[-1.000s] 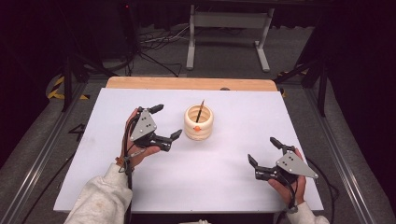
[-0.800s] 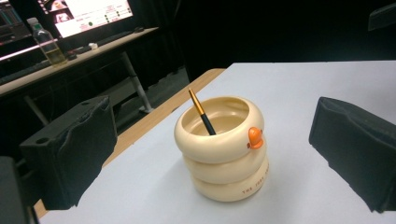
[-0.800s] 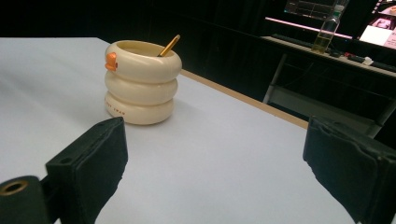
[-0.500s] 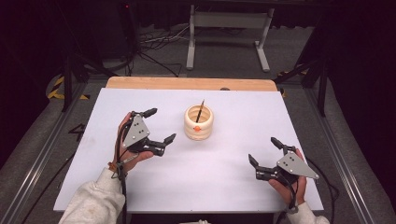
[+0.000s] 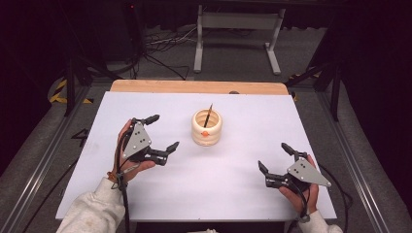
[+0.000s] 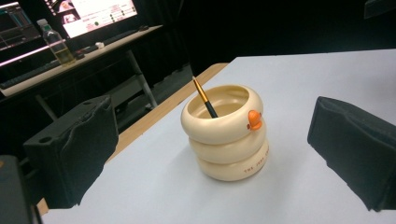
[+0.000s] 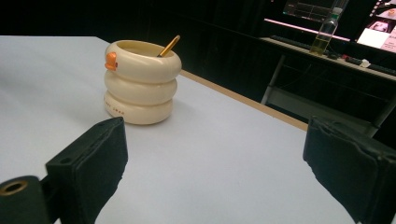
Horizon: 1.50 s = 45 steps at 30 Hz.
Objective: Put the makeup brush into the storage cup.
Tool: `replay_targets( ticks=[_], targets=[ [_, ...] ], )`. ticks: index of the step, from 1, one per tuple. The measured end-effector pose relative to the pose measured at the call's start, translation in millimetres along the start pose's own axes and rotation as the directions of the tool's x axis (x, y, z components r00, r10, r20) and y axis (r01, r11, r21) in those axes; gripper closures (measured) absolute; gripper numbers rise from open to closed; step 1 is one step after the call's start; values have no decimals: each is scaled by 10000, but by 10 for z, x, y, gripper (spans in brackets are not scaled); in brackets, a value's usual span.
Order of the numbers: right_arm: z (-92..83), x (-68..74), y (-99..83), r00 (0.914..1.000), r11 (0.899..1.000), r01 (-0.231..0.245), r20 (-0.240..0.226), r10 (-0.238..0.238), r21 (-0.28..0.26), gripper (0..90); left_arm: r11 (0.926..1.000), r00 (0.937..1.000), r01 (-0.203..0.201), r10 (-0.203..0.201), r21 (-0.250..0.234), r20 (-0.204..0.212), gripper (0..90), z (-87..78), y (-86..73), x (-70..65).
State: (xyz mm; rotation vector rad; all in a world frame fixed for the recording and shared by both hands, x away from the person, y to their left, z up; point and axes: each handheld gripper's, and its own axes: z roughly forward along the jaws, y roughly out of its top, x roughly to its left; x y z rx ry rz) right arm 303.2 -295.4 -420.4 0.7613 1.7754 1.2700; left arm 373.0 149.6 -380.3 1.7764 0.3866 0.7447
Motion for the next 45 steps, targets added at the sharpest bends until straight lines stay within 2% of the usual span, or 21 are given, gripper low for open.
replay_targets(
  ticks=[15, 27, 40, 45],
  targets=[
    [5, 15, -3, 10000, 10000, 54, -38, -54, 36, 69, 9998, 9997, -46, 51, 199, -229, 33, -158, -103, 0],
    [2, 25, -8, 9999, 9999, 100, -28, -99, 67, 69, 9993, 9983, -38, 60, 374, -574, 39, -364, -217, 32],
    [6, 48, -10, 9998, 9998, 176, -59, -176, 97, 69, 9977, 9967, 205, -153, 644, -797, 43, -576, -426, 13],
    [4, 60, -16, 9997, 9997, 225, -43, -225, 111, 69, 9960, 9936, 216, -117, 869, -1120, 46, -642, -520, -6]
  ],
)
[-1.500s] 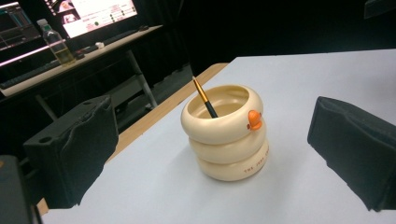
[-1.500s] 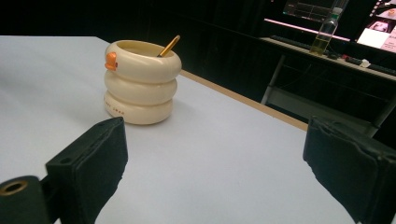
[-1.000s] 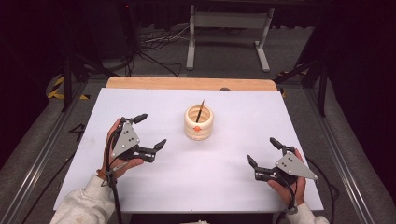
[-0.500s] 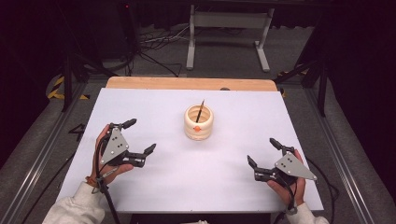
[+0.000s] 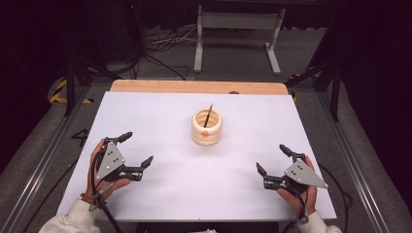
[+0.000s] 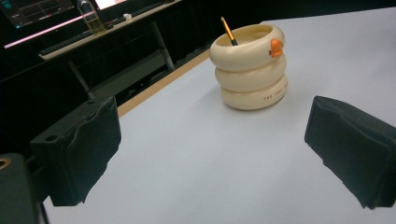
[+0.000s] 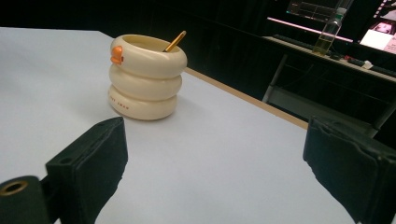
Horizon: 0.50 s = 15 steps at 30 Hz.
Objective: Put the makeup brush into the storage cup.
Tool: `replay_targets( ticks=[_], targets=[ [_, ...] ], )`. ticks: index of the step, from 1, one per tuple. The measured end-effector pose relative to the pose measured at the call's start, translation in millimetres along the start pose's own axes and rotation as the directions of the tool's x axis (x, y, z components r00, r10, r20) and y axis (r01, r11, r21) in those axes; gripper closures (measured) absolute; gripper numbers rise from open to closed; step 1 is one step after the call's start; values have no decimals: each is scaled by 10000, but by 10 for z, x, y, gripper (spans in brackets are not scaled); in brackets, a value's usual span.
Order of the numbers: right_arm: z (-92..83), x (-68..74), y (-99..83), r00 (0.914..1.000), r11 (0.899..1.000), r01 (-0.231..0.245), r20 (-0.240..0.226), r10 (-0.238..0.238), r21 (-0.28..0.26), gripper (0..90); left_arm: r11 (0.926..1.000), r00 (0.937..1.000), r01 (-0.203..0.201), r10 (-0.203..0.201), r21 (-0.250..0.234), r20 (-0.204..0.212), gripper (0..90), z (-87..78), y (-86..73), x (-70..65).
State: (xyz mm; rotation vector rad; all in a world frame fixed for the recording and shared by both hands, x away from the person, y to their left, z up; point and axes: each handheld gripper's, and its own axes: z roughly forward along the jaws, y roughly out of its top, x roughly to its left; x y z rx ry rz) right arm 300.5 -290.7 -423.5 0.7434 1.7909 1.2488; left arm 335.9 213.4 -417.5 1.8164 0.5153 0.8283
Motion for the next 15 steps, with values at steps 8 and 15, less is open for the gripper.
replay_targets(
  ticks=[8, 15],
  targets=[
    [-14, 2, -20, 10000, 10000, 29, -14, -29, 96, 69, 9993, 9997, 240, -239, 301, -66, 50, -97, -165, -8],
    [-21, 7, -38, 10000, 9999, 72, 8, -73, 136, 69, 9963, 9978, 657, -651, 549, -128, 53, -187, -329, -40]
  ],
)
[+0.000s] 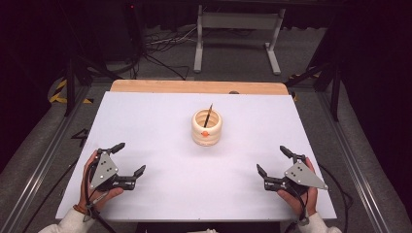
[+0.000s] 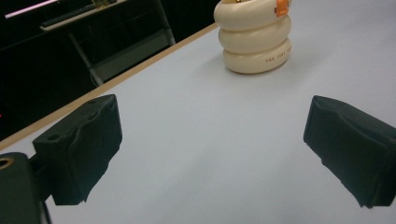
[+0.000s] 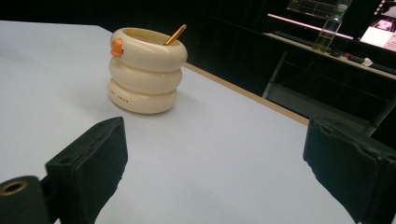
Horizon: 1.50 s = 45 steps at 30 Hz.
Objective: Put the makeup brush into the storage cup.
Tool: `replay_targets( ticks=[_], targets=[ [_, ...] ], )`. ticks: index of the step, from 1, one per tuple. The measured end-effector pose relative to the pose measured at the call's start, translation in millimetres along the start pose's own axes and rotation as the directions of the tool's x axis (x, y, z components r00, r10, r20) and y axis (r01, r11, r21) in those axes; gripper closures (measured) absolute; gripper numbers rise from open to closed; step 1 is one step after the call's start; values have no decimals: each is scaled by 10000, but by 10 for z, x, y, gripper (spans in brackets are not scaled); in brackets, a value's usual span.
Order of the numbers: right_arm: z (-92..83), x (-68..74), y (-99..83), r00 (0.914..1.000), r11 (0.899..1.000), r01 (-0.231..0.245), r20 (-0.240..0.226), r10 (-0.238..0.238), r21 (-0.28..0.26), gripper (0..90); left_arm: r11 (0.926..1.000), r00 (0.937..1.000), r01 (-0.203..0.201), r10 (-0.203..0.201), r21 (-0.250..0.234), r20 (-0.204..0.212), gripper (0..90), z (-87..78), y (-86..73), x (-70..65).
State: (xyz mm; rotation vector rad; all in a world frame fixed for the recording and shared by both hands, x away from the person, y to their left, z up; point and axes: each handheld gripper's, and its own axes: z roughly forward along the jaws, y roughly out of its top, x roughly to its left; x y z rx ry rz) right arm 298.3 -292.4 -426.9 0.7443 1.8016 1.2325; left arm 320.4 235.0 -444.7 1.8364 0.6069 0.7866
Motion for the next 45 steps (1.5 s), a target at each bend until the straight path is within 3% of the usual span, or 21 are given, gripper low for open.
replay_targets(
  ticks=[5, 9, 45],
  targets=[
    [-5, 14, -13, 10000, 9999, 37, 27, -37, 110, 68, 9995, 9989, 295, -290, 138, -362, 59, -68, -81, 10],
    [-5, 39, -19, 9998, 9997, 177, -61, -176, 147, 66, 9964, 9957, 843, -843, -9, -380, 64, -130, -131, 26],
    [9, 36, -12, 9998, 9999, 128, -152, -127, 82, 68, 9954, 9945, 954, -957, -72, -423, 66, -133, -126, 43]
  ],
)
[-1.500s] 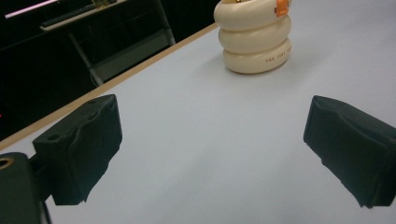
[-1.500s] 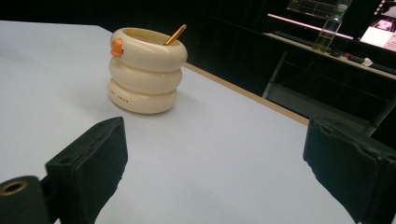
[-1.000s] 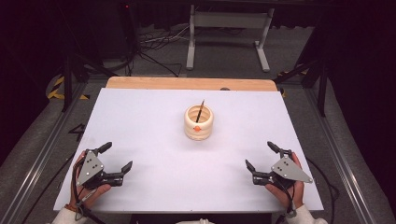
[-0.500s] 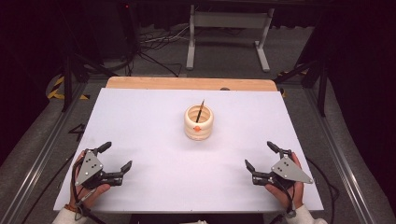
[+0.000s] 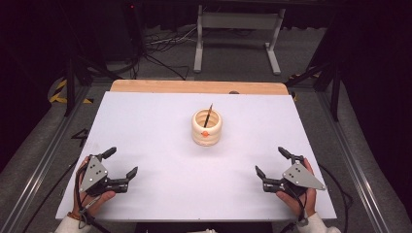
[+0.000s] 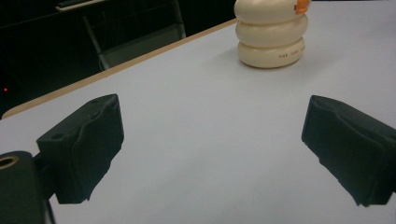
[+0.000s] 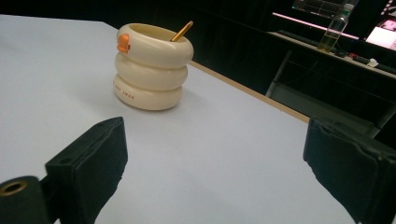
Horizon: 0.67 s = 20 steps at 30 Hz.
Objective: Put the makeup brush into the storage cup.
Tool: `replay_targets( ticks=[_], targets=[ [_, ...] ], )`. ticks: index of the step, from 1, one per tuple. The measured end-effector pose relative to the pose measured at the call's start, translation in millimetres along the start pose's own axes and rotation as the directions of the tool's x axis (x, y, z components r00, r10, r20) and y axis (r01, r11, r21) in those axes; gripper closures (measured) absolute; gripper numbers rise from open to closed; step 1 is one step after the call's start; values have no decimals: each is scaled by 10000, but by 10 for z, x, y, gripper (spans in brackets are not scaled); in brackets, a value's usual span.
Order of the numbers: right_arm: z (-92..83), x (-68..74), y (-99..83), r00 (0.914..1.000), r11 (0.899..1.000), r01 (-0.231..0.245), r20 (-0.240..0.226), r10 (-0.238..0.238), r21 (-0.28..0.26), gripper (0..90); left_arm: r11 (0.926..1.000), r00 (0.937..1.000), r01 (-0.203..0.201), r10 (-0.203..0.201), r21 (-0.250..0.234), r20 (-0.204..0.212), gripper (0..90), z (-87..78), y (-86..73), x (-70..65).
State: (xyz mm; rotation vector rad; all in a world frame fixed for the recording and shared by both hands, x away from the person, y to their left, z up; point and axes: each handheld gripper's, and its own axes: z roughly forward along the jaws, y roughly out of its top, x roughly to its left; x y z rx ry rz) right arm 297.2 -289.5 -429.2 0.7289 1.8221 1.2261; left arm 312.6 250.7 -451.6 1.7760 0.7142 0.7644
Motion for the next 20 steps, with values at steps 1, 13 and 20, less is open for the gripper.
replay_targets(
  ticks=[1, 13, 20],
  targets=[
    [0, 1, 0, 10000, 10000, -2, -8, 2, 0, 68, 10000, 10000, 4, -4, 5, -20, 66, 0, 0, 1],
    [19, -7, -6, 10000, 10000, 24, 16, -24, 34, 68, 10000, 10000, 21, -21, 26, -83, 68, -15, -4, 18],
    [11, -15, -3, 10000, 10000, 40, 63, -40, 14, 68, 10000, 9999, 51, -51, 1, -100, 68, 3, 0, 26]
  ],
)
